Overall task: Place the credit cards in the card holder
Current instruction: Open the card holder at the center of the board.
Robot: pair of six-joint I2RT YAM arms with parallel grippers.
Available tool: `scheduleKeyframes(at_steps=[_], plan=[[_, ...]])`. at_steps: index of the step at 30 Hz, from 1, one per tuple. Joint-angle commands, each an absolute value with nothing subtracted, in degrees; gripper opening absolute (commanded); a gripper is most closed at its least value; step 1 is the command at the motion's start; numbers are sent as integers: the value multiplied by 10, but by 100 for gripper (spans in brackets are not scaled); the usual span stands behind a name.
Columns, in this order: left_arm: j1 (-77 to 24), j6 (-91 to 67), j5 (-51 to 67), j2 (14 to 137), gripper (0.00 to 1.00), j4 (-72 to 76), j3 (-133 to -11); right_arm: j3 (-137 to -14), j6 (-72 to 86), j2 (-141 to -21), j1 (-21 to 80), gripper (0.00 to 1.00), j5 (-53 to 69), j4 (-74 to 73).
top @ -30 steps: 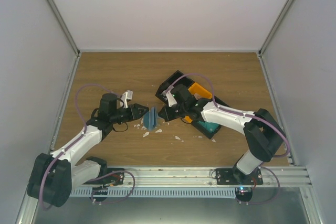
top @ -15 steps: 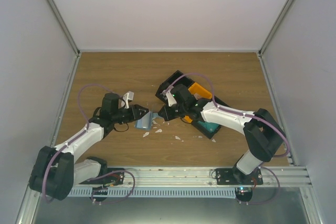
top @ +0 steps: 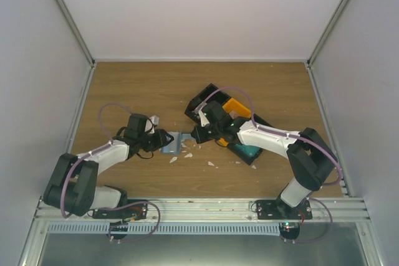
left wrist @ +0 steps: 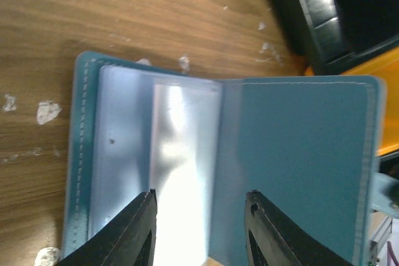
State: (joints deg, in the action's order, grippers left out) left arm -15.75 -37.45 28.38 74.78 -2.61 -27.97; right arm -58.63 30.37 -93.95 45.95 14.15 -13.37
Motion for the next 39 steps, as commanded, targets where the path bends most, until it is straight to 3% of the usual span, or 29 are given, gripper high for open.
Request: scheduleKeyframes(at_steps=[1, 13, 26, 28, 34, 39], plan=[[-161, -364, 277, 782, 42, -19, -292, -582, 302, -956, 461, 0, 104, -153], [-171, -363, 313, 841, 40, -1, -303, -566, 316, -987, 461, 0, 7, -178], [-184, -364, 378, 874, 40, 44, -317, -569, 311, -996, 462, 1, 25, -162], [-187, -363, 388, 880, 40, 51, -320, -570, 311, -985, 461, 4, 27, -162], [-202, -362, 399, 898, 41, 58, -334, -568, 315, -954, 462, 28, 27, -162], [-212, -362, 401, 906, 41, 60, -344, -567, 319, -920, 462, 39, 30, -164]])
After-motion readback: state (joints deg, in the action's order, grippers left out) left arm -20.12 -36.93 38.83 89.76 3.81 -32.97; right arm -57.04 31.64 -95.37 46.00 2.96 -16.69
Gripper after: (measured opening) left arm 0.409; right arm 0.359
